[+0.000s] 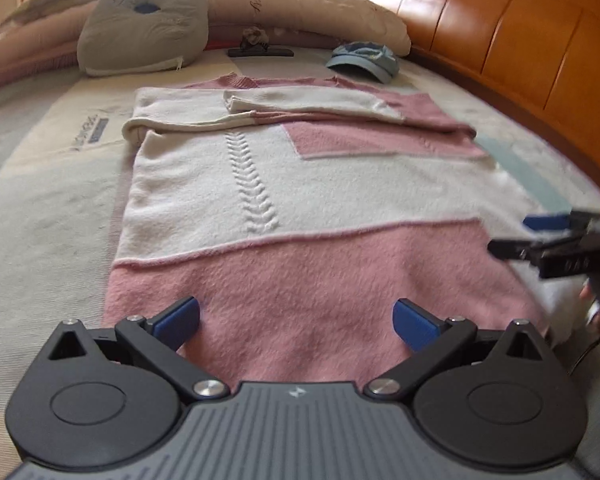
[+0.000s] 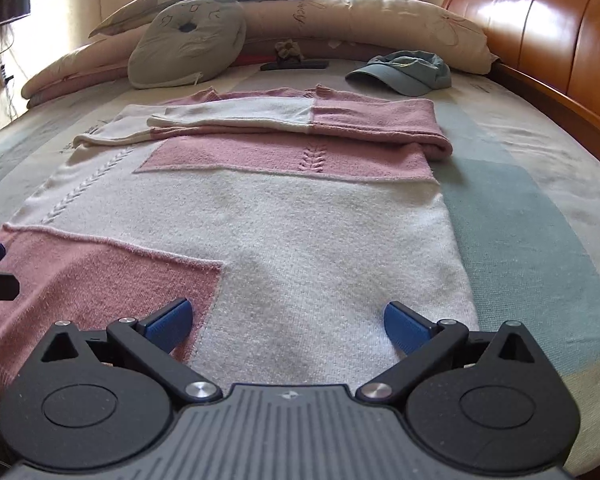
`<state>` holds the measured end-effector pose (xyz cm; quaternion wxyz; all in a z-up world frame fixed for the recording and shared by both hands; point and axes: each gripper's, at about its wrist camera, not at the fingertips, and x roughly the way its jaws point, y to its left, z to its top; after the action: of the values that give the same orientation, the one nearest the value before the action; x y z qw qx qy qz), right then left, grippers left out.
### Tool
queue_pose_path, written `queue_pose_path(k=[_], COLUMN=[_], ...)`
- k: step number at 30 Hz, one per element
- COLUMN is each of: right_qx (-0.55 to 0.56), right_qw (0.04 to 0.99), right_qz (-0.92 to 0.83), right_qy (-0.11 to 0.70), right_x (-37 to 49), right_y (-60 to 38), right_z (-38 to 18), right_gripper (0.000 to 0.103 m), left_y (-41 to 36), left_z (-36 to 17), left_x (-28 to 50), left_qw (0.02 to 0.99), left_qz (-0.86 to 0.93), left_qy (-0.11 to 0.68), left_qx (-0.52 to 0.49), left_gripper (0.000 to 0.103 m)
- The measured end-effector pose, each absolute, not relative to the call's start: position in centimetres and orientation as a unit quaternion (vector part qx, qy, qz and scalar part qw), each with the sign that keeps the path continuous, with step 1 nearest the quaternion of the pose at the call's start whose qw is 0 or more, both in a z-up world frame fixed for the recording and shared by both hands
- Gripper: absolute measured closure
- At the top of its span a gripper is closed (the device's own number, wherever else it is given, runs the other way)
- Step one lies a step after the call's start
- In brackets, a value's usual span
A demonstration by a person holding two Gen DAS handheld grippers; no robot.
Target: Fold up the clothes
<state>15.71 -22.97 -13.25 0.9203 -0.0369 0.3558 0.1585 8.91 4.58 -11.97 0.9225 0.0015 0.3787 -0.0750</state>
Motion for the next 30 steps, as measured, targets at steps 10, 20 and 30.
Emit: queue_pose_path(k=[10, 20, 30], right_qx=[-0.071, -0.097, -0.076], right_qw=[0.921, 0.911, 0.912], right_qz=[0.169, 0.227, 0.229], right_qy=[0.343, 0.329, 0.331], right_x=[12.9, 11.5, 10.0], right_y=[-23.7, -20.0, -21.4], right_z=[-13.0, -11.9, -13.5], right_gripper=[0.000, 0.000, 0.000], left_y=[4.2, 2.0, 2.1], left_z=[-11.9, -11.3, -9.8], left_x=[5.1, 6.6, 7.0], left_qw=[0.918, 0.915, 0.925], left_qz=[-0.057, -0.088, -0.097], left_qy=[0.390, 0.392, 0.368], left_qx=[0.041, 0.035, 0.003], left_gripper=[0.001, 0.001, 0.001])
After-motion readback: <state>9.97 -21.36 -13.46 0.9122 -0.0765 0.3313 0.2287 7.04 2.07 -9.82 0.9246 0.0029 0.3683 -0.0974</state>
